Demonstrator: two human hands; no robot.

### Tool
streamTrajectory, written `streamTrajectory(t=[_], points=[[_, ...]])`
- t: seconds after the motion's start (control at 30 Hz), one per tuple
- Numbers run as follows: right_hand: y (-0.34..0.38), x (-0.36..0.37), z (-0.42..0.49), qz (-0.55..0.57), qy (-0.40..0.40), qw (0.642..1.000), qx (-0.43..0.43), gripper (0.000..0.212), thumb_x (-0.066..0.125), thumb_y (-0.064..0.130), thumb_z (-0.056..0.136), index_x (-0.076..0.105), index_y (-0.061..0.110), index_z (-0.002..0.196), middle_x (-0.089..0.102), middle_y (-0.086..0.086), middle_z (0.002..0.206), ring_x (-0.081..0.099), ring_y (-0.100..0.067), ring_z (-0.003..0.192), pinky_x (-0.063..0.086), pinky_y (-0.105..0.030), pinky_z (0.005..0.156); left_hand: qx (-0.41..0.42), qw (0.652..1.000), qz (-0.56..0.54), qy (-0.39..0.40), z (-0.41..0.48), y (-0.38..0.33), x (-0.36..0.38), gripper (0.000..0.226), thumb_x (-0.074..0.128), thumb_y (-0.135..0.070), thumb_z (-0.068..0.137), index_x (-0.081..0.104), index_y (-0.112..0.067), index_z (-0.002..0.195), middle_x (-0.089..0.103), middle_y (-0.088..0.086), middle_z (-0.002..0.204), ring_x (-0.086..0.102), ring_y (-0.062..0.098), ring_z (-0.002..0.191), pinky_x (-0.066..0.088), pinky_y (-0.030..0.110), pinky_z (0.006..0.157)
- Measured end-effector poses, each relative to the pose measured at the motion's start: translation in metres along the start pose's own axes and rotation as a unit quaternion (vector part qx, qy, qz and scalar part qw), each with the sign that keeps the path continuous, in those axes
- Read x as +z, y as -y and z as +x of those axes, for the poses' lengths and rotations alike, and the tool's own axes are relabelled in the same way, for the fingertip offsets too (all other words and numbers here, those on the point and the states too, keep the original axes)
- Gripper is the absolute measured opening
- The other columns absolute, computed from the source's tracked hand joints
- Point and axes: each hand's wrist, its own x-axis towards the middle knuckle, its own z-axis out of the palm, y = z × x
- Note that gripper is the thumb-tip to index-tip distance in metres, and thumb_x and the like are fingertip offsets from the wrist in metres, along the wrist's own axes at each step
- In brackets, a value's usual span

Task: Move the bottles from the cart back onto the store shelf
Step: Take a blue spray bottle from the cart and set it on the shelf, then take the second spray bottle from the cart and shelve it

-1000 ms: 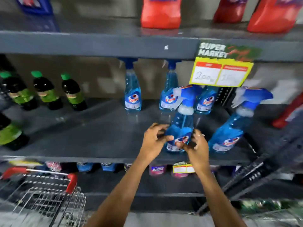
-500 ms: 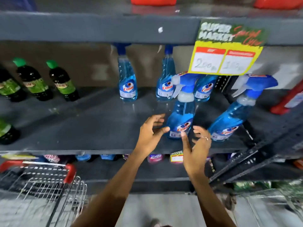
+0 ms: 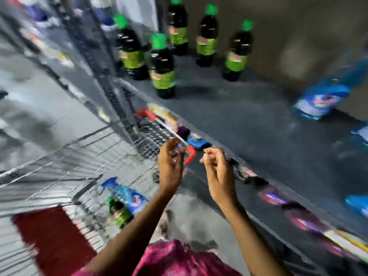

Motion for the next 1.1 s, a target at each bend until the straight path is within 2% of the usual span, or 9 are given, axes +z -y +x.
streamTrajectory(t=[0.1, 0.23, 0.37, 0.43, 0.5, 0.67, 0.87, 1.0, 1.1], points=[[0.01, 0.102, 0.012, -0.029, 0.185, 0.982, 0.032, 0.019, 0.048, 0.027, 0.096, 0.053, 0.017, 0.111, 0.067, 0.008, 0.084, 0.065, -0.012, 0.08, 0.049, -0.029, 0.075, -0.159, 0.974, 0.057, -0.154, 0.009, 0.079, -0.101, 0.029, 0.061, -0.007, 0.09, 0.053, 0.0, 0.118, 0.063, 0.016, 0.105, 0.061, 0.02, 0.083, 0.048, 0.009, 0.075], [-0.002, 0.192, 0.008, -0.098, 0.39, 0.913, 0.071, 0.023, 0.051, 0.013, 0.093, 0.054, 0.013, 0.116, 0.072, -0.015, 0.101, 0.063, -0.023, 0.078, 0.049, -0.039, 0.079, -0.434, 0.885, 0.124, -0.116, -0.015, 0.176, -0.177, 0.029, 0.058, -0.01, 0.092, 0.055, 0.009, 0.113, 0.062, 0.032, 0.111, 0.061, 0.041, 0.102, 0.047, 0.041, 0.085], [-0.014, 0.228, 0.001, -0.11, 0.447, 0.885, 0.07, 0.018, 0.048, 0.018, 0.095, 0.056, 0.024, 0.11, 0.073, -0.01, 0.098, 0.045, -0.003, 0.057, 0.043, -0.031, 0.064, -0.534, 0.844, 0.027, -0.046, -0.039, 0.225, -0.198, 0.022, 0.053, -0.011, 0.095, 0.054, -0.019, 0.075, 0.069, -0.004, 0.073, 0.067, -0.001, 0.06, 0.054, 0.02, 0.057], [-0.017, 0.237, 0.003, -0.113, 0.465, 0.876, 0.068, 0.015, 0.048, 0.022, 0.094, 0.056, 0.03, 0.105, 0.072, -0.009, 0.098, 0.054, -0.013, 0.064, 0.049, -0.037, 0.067, -0.563, 0.825, -0.047, -0.015, -0.045, 0.24, -0.196, 0.014, 0.049, -0.01, 0.096, 0.059, -0.019, 0.093, 0.067, -0.002, 0.098, 0.065, -0.012, 0.061, 0.056, 0.01, 0.061], [-0.02, 0.239, 0.009, -0.109, 0.461, 0.877, 0.077, 0.017, 0.051, 0.021, 0.093, 0.057, 0.035, 0.099, 0.073, -0.008, 0.094, 0.062, -0.022, 0.073, 0.052, -0.044, 0.071, -0.582, 0.81, -0.063, -0.015, -0.04, 0.255, -0.185, 0.023, 0.051, -0.012, 0.095, 0.061, -0.005, 0.114, 0.063, 0.018, 0.121, 0.07, 0.013, 0.095, 0.058, 0.028, 0.085], [-0.038, 0.241, 0.019, -0.173, 0.471, 0.858, 0.111, 0.015, 0.055, 0.015, 0.091, 0.06, 0.024, 0.101, 0.071, -0.002, 0.096, 0.067, -0.02, 0.089, 0.053, -0.038, 0.081, -0.585, 0.782, 0.217, 0.006, -0.02, 0.277, -0.156, 0.055, 0.056, -0.041, 0.091, 0.053, 0.003, 0.125, 0.056, 0.024, 0.13, 0.051, 0.038, 0.122, 0.043, 0.041, 0.097], [-0.062, 0.25, 0.015, -0.251, 0.509, 0.812, 0.138, 0.023, 0.044, 0.007, 0.094, 0.057, 0.016, 0.112, 0.069, -0.003, 0.107, 0.063, -0.015, 0.079, 0.048, -0.027, 0.065, -0.608, 0.776, 0.039, -0.161, -0.016, 0.293, -0.162, 0.08, 0.088, -0.014, 0.061, 0.041, 0.004, 0.123, 0.057, 0.025, 0.122, 0.059, 0.038, 0.112, 0.053, 0.048, 0.092], [-0.064, 0.255, 0.005, -0.239, 0.493, 0.821, 0.161, 0.025, 0.04, 0.01, 0.096, 0.053, 0.015, 0.116, 0.067, -0.003, 0.105, 0.046, -0.005, 0.051, 0.035, -0.011, 0.04, -0.643, 0.758, -0.028, -0.11, -0.008, 0.305, -0.167, 0.055, 0.085, -0.015, 0.067, 0.058, 0.005, 0.11, 0.067, 0.021, 0.116, 0.068, 0.029, 0.095, 0.057, 0.031, 0.076], [-0.059, 0.246, 0.003, -0.218, 0.493, 0.827, 0.16, 0.025, 0.045, 0.017, 0.096, 0.052, 0.016, 0.119, 0.066, -0.001, 0.107, 0.05, -0.003, 0.059, 0.037, -0.011, 0.049, -0.624, 0.777, -0.045, -0.076, -0.004, 0.301, -0.166, 0.053, 0.084, -0.009, 0.066, 0.057, 0.005, 0.109, 0.066, 0.022, 0.116, 0.066, 0.03, 0.09, 0.058, 0.037, 0.08]])
